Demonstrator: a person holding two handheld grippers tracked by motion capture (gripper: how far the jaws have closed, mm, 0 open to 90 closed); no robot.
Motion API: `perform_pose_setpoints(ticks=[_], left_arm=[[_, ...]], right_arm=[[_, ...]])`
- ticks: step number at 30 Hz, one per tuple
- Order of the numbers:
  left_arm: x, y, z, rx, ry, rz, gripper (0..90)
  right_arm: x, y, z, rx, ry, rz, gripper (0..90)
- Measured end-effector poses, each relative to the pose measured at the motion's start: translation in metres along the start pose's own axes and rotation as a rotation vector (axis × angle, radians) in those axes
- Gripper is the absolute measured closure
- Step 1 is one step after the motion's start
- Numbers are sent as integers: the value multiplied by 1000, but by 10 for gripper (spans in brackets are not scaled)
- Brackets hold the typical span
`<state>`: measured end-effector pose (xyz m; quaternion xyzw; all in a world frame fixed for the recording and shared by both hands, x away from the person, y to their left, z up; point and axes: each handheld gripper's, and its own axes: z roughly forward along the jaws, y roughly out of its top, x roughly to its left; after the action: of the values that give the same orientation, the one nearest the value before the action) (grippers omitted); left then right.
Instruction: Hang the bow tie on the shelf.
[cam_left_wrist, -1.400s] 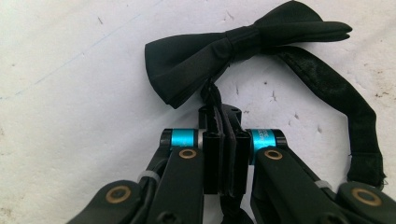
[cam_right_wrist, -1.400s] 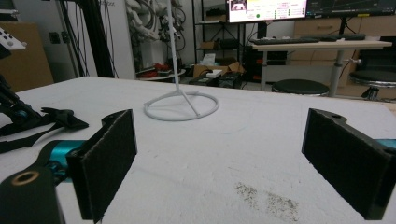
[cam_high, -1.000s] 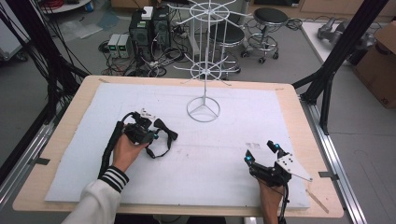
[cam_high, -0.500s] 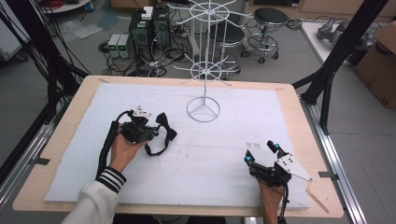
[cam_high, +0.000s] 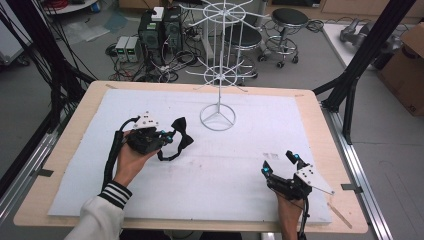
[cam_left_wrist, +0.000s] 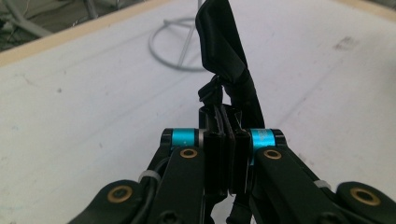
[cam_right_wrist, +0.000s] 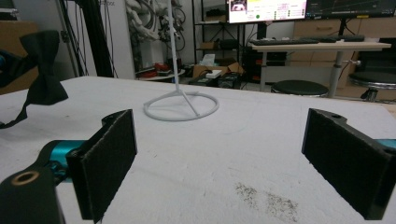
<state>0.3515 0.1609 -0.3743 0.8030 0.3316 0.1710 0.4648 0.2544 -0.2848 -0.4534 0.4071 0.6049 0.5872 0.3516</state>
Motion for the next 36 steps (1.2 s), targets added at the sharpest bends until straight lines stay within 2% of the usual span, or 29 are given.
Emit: perform_pose_setpoints(ticks=[1,5,9,11,16,19,27,36], left_arm=[[0,1,-1,-23,-6,-4,877],[0,4,-5,-64,-22,-8,877],[-1,6,-9,-82,-22,-17,877],[-3,9,-11,-92,-19,-9,877],[-5,21,-14,-131,-19,11,877],[-6,29,-15,-166,-26,10,877],[-8,47,-14,-210,-31,18,877],[-2,68,-15,-253,-34,10,877]], right_arm=[[0,0,0,-1,0,0,92],[0,0,0,-2,-1,0,92],[0,0,0,-2,-1,0,92],[1,0,0,0,0,4,92],[0,0,0,-2,-1,0,93],[0,0,0,-2,-1,1,93],[0,0,0,-1,0,0,92],[0,0,0,3,0,4,92]])
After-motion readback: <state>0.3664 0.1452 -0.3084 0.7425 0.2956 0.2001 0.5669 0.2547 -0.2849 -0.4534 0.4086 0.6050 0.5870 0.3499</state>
